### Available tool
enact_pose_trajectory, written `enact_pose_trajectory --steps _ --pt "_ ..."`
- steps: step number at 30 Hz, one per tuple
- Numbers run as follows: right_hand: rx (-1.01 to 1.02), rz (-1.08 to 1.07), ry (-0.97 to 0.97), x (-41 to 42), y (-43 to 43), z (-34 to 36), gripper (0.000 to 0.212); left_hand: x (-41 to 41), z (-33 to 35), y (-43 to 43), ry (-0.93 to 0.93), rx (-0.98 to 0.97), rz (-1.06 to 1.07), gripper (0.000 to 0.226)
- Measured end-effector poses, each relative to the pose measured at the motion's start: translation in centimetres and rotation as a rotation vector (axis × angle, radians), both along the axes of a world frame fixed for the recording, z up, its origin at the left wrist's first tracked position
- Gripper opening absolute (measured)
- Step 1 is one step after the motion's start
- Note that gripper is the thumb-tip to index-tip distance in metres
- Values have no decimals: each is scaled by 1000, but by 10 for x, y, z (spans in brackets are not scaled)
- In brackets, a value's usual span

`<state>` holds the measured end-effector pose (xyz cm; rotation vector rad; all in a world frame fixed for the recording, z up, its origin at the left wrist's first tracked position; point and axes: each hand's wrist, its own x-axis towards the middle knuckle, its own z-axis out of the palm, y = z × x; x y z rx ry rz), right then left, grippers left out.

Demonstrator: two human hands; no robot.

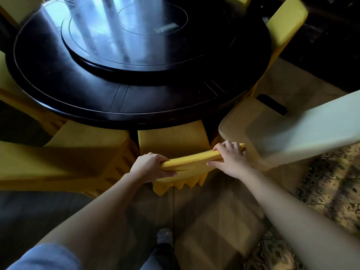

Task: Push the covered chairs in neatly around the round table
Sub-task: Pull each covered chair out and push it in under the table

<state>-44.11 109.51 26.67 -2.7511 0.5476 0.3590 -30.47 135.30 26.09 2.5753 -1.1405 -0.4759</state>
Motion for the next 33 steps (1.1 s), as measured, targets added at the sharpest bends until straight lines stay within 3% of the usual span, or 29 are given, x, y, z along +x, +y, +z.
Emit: enact_pose_trajectory --steps 14,22,25,29,33 --pt "13 -64 11 10 0 8 59 19 -7 -5 56 -13 -56 73" --pt "46 -248 -161 -7 23 -3 63 20 0 -5 147 -18 -64 80" --pt "67 -280 -206 -8 29 -5 62 21 3 -9 191 61 -56 85" --pt "71 -324 -277 -15 46 -8 65 20 3 -17 245 167 -81 72" --pt "56 -232 -262 -32 41 -10 71 6 10 -40 309 74 -108 62"
